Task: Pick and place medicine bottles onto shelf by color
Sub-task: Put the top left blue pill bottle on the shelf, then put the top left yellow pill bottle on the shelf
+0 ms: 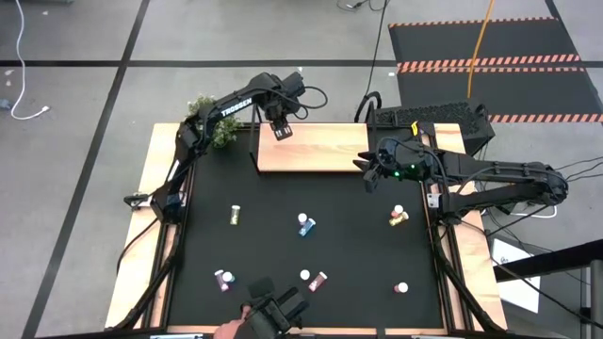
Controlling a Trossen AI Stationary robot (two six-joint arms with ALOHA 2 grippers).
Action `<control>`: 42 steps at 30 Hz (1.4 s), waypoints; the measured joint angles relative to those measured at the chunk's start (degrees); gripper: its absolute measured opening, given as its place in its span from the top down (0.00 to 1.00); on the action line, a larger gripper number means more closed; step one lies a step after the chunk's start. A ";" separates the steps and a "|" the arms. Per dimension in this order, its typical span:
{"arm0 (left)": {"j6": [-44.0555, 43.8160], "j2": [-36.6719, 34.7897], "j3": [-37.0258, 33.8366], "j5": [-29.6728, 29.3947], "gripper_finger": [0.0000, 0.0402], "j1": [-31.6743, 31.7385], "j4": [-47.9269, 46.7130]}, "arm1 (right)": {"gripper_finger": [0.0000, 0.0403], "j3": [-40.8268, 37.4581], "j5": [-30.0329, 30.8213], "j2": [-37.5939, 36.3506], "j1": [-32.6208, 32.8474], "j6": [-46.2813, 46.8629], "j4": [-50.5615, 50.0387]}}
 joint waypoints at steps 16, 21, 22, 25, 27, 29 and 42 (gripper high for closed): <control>-0.86 -0.02 -0.29 -0.25 0.57 -0.02 0.85 | 0.68 0.00 -0.02 0.00 0.00 0.38 0.00; -1.94 -0.18 0.91 -2.38 0.43 -0.16 -0.32 | 0.68 0.00 -0.02 0.00 0.00 0.30 0.04; -2.12 -0.43 1.37 -2.86 0.41 -0.31 -1.10 | 0.68 0.00 -0.02 0.00 0.00 0.22 0.04; -3.40 -1.11 5.21 -4.18 0.35 -1.28 -5.98 | 0.68 0.00 -0.06 0.00 0.00 0.03 0.92; -4.36 -1.70 8.40 -4.33 0.31 -2.44 -10.75 | 0.68 0.00 -0.99 -0.04 -0.03 -0.12 2.84; -5.95 -2.63 11.60 -4.41 0.28 -3.55 -14.47 | 0.68 0.00 -1.72 -0.04 -0.24 -1.08 5.34; -29.96 -20.08 10.66 -8.03 0.28 -14.86 -11.92 | 0.68 0.00 -25.53 -0.04 -2.67 -6.05 14.24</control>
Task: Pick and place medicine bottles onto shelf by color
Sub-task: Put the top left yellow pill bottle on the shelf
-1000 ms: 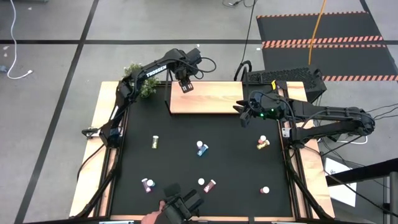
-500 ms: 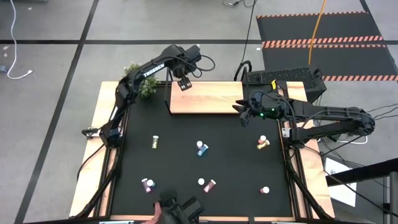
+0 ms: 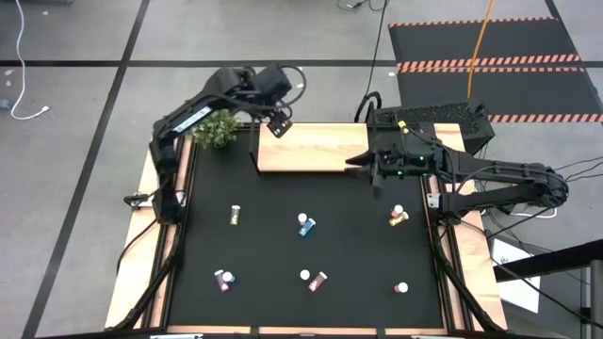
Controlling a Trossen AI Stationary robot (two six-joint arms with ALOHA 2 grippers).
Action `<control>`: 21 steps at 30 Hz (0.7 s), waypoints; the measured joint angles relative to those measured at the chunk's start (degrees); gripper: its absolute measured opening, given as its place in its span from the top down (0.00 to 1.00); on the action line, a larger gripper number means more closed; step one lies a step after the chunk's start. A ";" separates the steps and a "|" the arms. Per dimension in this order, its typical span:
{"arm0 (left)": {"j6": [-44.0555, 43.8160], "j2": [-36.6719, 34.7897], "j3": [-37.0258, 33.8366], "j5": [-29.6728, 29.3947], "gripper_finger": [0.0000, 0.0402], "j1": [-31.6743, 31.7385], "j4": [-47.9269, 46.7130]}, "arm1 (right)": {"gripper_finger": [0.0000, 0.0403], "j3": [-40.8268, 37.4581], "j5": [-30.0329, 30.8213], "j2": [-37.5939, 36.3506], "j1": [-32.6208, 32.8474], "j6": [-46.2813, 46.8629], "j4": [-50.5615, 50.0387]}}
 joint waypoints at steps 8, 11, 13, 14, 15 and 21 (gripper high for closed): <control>-14.70 -4.51 0.00 -16.29 0.36 -17.02 -2.20 | 0.72 -2.39 -16.47 0.04 2.16 -1.73 0.24; -20.99 -4.49 -0.12 -21.28 0.38 -22.78 -4.29 | 0.78 -4.20 -15.76 0.03 3.34 0.46 1.27; -23.55 -4.65 -0.88 -22.28 0.40 -25.91 -3.80 | 0.82 -4.81 -14.33 0.07 4.06 3.16 1.22; -25.19 -4.76 -1.30 -22.84 0.40 -27.19 -4.02 | 0.84 -5.06 -13.76 0.04 4.49 4.44 1.30; -27.16 -4.90 -2.07 -23.62 0.41 -28.40 -3.91 | 0.86 -5.23 -13.21 0.02 4.93 5.43 1.34; -36.38 -10.01 -14.87 -26.57 0.42 -32.76 -3.93 | 0.95 -5.49 -6.18 0.02 9.33 10.70 0.84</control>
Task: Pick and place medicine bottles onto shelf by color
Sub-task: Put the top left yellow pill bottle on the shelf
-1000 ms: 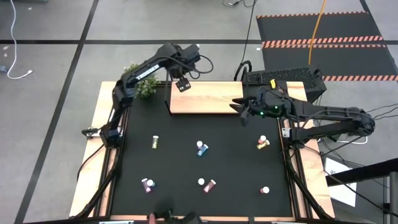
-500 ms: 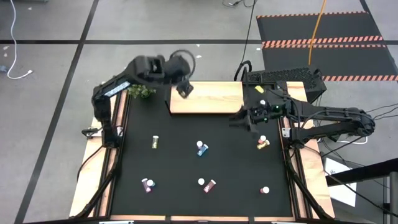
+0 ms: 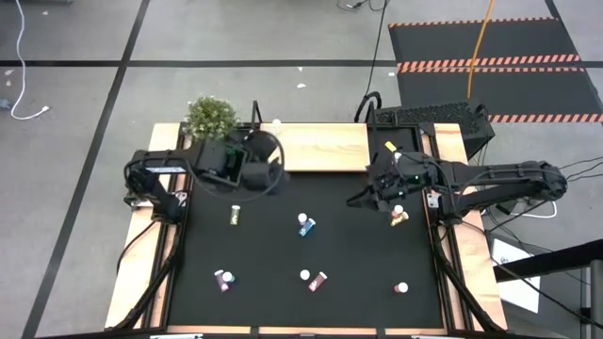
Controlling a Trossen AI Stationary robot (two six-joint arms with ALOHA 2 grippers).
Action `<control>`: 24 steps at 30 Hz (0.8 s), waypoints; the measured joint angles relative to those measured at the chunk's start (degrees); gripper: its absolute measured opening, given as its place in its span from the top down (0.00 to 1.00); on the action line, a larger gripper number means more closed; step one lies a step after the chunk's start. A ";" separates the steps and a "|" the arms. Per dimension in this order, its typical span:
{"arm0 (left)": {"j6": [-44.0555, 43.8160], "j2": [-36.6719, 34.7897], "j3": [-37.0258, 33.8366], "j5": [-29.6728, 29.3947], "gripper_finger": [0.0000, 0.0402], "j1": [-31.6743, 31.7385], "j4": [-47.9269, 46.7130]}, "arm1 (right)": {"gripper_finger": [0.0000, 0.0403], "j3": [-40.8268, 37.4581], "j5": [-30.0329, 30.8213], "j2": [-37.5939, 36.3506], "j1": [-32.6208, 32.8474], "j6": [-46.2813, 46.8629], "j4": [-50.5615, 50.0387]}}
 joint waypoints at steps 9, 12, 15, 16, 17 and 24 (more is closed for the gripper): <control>-21.18 -16.46 -31.92 5.82 0.42 -4.41 3.22 | 0.96 0.01 16.17 2.72 6.86 4.52 0.30; -26.11 -19.74 -40.27 13.60 0.42 -3.70 3.69 | 0.96 0.02 16.92 5.47 7.03 5.64 0.39; -25.94 -21.60 -46.70 19.77 0.42 -2.32 5.56 | 0.96 0.02 18.53 8.87 6.22 7.80 0.85; -24.36 -22.04 -48.45 21.81 0.42 -1.48 6.83 | 0.96 0.02 18.77 10.13 5.83 9.02 1.39; -22.72 -22.31 -50.29 23.60 0.42 -0.68 8.50 | 0.96 0.02 18.86 11.52 5.37 10.47 2.73; -7.84 -22.37 -63.56 33.78 0.42 6.59 22.48 | 0.96 0.07 18.76 20.01 5.09 19.36 16.45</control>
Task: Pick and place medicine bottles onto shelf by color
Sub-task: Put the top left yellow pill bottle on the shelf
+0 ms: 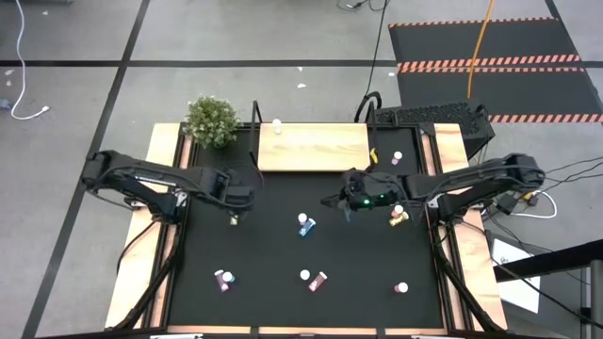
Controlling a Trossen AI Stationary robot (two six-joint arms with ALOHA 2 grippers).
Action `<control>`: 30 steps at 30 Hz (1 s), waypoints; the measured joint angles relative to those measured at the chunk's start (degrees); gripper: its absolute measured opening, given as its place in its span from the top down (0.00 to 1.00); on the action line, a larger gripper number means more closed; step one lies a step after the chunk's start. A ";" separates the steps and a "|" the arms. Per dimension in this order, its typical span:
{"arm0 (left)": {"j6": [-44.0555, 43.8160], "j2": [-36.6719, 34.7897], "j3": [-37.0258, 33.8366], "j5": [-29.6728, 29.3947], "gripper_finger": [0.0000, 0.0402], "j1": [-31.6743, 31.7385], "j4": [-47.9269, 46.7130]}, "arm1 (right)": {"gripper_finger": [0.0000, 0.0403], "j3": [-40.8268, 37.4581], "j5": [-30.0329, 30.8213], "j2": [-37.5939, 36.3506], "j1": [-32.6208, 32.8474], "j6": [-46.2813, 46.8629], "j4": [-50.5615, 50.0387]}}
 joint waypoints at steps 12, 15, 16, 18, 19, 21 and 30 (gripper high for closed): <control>12.60 -0.04 -12.15 9.28 0.42 10.48 16.30 | 0.96 0.02 8.54 4.95 5.32 8.42 3.78; 11.90 -0.04 -14.29 10.37 0.42 11.75 18.65 | 0.96 0.02 10.07 4.80 6.07 8.94 3.69; 11.20 -0.04 -14.96 10.76 0.42 12.11 18.65 | 0.96 0.00 10.31 4.66 6.23 9.35 3.65; 9.97 -0.04 -16.17 11.40 0.42 12.64 18.99 | 0.96 0.02 10.40 4.60 6.42 9.66 4.05; 9.14 -0.04 -16.92 11.65 0.42 12.76 19.92 | 0.96 0.02 10.40 4.62 6.42 9.66 3.97; 7.14 -0.04 -18.66 11.97 0.42 12.80 23.25 | 0.96 0.01 10.36 4.67 6.42 9.65 3.75; 1.11 -0.09 -21.16 15.41 0.42 11.88 28.56 | 0.96 0.01 10.26 4.64 6.33 9.47 3.75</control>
